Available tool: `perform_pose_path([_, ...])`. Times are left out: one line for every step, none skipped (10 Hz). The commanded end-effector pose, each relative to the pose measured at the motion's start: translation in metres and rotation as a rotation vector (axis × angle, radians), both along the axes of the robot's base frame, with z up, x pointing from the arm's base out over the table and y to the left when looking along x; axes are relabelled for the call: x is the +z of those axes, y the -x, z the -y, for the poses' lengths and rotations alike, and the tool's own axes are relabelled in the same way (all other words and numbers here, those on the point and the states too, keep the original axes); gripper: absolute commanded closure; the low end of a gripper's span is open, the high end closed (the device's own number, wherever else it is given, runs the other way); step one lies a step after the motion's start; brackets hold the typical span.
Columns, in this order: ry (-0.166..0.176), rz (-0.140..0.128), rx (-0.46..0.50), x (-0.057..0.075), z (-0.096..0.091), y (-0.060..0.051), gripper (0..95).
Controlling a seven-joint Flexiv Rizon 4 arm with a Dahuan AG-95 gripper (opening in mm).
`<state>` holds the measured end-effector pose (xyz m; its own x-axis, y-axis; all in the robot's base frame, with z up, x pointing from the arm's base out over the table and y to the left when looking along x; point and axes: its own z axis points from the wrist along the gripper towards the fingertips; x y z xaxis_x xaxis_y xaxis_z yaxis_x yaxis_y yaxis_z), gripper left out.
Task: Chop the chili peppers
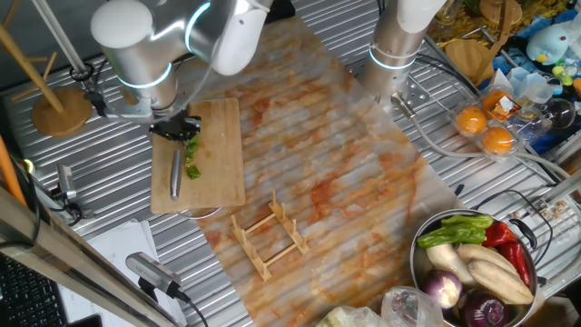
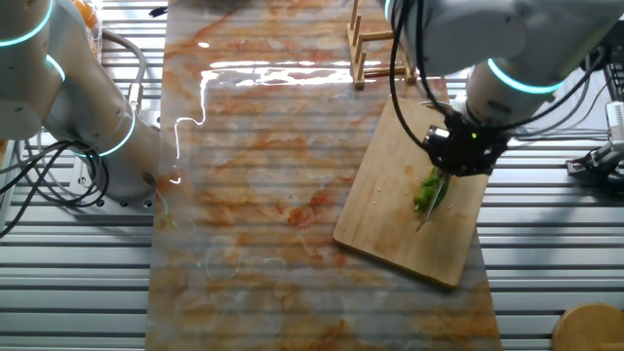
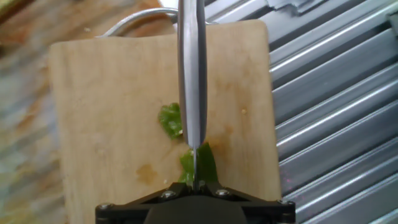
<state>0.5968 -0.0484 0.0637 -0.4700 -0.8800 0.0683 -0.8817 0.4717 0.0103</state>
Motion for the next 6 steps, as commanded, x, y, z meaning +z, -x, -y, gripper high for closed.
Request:
perform_pose_path([0.008,-0.001,-0.003,-0.0037,0.0008,-0.0017,95.0])
perform_pose_path([0.004,0.001,-0.005,-0.0073,0.0009,-0.0022,95.0])
perform_pose_path([0.000,0.002,-0.011,-0.0089,0.0010,-0.0022,95.0])
perform_pose_path([-0.002,0.004,-0.003,-0.0055,0.0021,-0.0024,95.0])
perform_pose_path([-0.060,0.023,-0.002,0.0001,0.0070,-0.0002,95.0])
perform_pose_path([-0.093,0.038,-0.012,-0.0008,0.0108,0.0039,95.0])
